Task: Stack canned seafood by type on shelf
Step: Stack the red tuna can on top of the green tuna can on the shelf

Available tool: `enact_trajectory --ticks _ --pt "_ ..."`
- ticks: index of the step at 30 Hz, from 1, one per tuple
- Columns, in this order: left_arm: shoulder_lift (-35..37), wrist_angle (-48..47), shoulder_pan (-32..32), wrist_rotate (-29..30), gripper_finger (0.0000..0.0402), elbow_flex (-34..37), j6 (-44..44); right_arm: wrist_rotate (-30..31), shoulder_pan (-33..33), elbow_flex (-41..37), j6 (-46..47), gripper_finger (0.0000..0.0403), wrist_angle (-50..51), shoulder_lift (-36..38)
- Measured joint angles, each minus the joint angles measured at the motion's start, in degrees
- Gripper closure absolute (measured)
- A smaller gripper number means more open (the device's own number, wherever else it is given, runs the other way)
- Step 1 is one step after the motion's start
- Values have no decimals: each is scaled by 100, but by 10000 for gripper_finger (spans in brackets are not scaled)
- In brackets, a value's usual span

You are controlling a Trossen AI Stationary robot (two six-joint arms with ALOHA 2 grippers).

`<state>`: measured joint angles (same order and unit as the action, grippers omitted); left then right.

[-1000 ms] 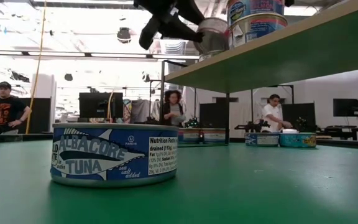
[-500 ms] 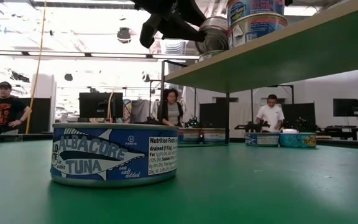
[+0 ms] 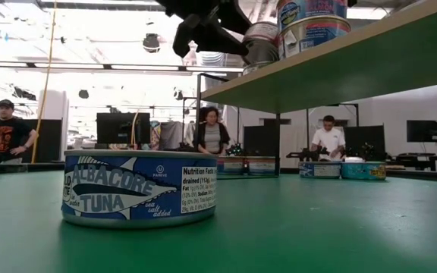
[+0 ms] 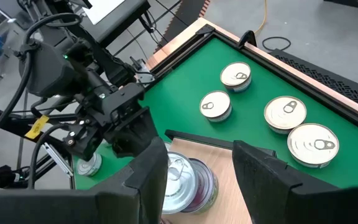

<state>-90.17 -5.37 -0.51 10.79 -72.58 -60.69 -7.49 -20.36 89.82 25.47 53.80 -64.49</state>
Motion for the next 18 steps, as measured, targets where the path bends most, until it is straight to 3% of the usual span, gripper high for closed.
enact_trajectory --ticks 7,18 --pt "0 -7 154 -206 147 0 449 0 0 0 0 198 -11 0" --pt "0 -198 330 -262 146 0 403 -1 0 0 -2 198 -32 0"
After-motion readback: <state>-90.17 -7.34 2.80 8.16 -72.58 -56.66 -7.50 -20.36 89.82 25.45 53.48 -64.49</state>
